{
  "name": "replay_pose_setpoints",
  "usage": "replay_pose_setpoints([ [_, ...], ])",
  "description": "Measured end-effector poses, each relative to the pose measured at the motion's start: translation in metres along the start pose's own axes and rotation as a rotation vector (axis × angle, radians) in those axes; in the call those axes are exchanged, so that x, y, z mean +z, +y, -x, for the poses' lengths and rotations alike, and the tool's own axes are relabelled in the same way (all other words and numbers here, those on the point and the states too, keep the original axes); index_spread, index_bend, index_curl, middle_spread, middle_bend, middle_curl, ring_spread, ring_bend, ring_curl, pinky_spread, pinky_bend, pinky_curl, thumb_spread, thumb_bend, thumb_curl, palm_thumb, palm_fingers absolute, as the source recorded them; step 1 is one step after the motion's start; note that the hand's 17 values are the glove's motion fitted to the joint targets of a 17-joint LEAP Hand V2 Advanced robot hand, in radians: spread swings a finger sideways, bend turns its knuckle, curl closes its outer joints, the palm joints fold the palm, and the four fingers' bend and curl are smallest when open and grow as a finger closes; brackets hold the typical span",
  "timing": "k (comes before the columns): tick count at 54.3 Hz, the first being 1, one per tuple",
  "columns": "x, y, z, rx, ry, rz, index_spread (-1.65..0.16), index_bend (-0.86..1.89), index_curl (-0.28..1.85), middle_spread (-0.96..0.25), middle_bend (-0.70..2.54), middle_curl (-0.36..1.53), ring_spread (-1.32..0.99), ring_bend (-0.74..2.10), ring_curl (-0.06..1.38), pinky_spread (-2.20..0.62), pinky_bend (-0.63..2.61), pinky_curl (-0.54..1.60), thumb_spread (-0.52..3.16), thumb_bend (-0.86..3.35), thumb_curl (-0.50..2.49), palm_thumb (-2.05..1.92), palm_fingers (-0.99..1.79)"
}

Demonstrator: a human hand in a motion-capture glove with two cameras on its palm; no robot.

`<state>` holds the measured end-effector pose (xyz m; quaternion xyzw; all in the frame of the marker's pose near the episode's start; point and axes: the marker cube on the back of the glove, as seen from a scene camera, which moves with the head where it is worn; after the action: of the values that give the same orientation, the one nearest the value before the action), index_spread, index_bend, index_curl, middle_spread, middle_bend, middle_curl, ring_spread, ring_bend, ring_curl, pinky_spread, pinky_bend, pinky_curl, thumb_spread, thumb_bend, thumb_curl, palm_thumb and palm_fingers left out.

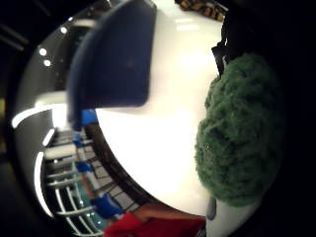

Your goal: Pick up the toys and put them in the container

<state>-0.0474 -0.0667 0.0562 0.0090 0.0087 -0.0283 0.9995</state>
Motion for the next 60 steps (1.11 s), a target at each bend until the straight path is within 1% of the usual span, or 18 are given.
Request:
replay_pose_setpoints([
  [13, -0.062, -0.015, 0.011, -0.004, -0.005, -0.048, -0.44, 0.58, 0.72, -0.51, 0.73, 0.66, -0.56, 1.17, 0.62, -0.40, 1.20, 0.53, 0.72, 0.36, 0.98, 0.69, 0.71],
  [22, -0.106, -0.045, 0.036, -0.032, -0.001, -0.055, -0.45, 0.59, 0.80, -0.52, 0.74, 0.74, -0.56, 1.19, 0.65, -0.39, 1.23, 0.54, 0.65, 0.38, 1.07, 0.66, 0.67],
  [35, -0.142, -0.100, 0.082, -0.040, -0.008, -0.062, -0.46, 0.59, 0.91, -0.53, 0.74, 0.83, -0.56, 1.21, 0.68, -0.39, 1.26, 0.54, 0.58, 0.39, 1.18, 0.61, 0.63],
  [50, -0.151, -0.163, 0.146, -0.047, -0.028, -0.048, -0.47, 0.58, 1.01, -0.53, 0.68, 0.89, -0.56, 1.20, 0.69, -0.39, 1.28, 0.53, 0.53, 0.39, 1.29, 0.57, 0.59],
  [56, -0.149, -0.173, 0.175, -0.081, -0.073, -0.045, -0.47, 0.57, 1.05, -0.53, 0.65, 0.91, -0.56, 1.19, 0.69, -0.39, 1.28, 0.53, 0.52, 0.40, 1.33, 0.56, 0.59],
  [60, -0.148, -0.175, 0.190, -0.091, -0.061, -0.066, -0.47, 0.56, 1.06, -0.53, 0.63, 0.91, -0.56, 1.18, 0.69, -0.39, 1.29, 0.53, 0.52, 0.40, 1.35, 0.56, 0.59],
])
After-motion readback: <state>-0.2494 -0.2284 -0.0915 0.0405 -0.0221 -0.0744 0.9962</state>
